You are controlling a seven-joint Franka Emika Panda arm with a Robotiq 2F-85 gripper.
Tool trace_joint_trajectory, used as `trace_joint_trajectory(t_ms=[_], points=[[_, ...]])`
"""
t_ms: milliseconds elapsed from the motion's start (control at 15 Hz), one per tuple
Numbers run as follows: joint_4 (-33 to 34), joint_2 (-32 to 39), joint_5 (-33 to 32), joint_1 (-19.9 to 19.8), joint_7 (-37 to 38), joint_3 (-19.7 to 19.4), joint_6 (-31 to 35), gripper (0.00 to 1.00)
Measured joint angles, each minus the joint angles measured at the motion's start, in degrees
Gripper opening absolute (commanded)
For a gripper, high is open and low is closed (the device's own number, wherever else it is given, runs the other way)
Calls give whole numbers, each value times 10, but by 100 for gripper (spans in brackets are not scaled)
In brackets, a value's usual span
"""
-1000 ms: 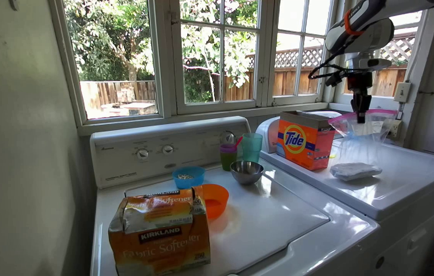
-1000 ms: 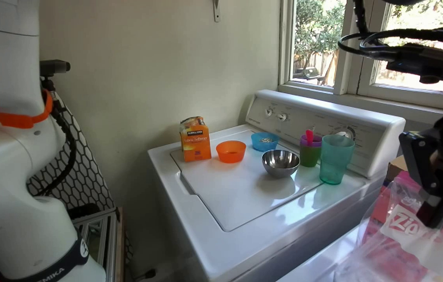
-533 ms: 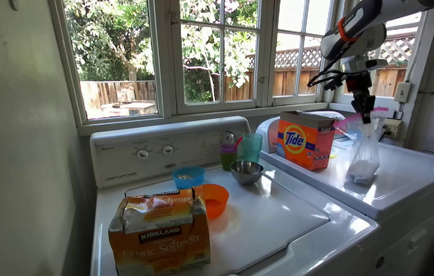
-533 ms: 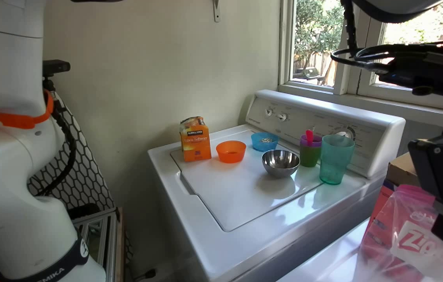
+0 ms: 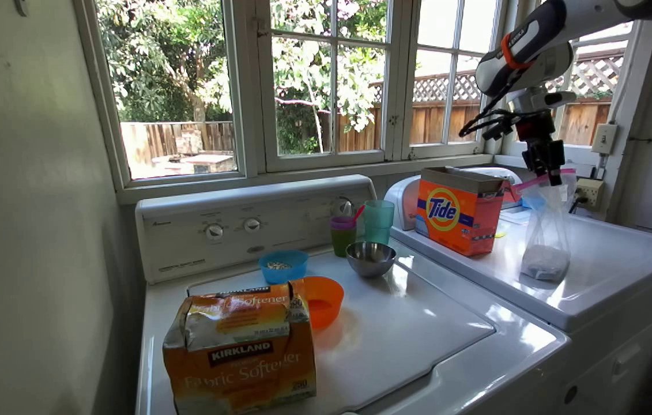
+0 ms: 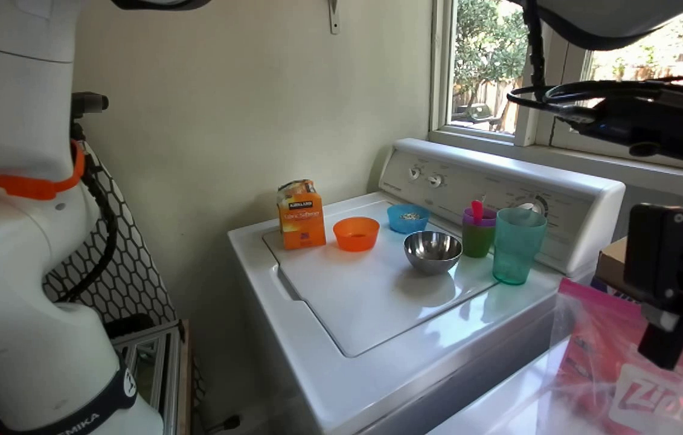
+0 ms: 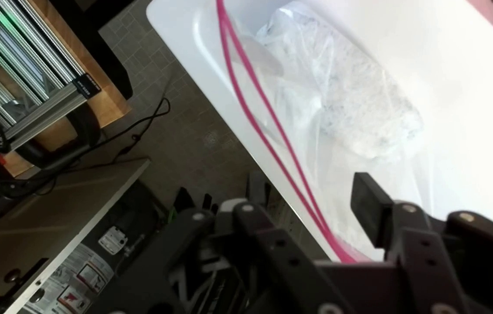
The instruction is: Take the plastic out of the orange box on the right and put it on top of the washing machine on the right.
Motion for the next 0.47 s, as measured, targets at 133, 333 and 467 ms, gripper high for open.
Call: trace_joint_trajectory(t_ms=[133, 333, 467], points=[[1, -7, -1, 2, -6, 0, 0, 99], [-1, -31, -9, 10, -34, 3, 0, 100], [-6, -52, -10, 14, -64, 8, 0, 100]])
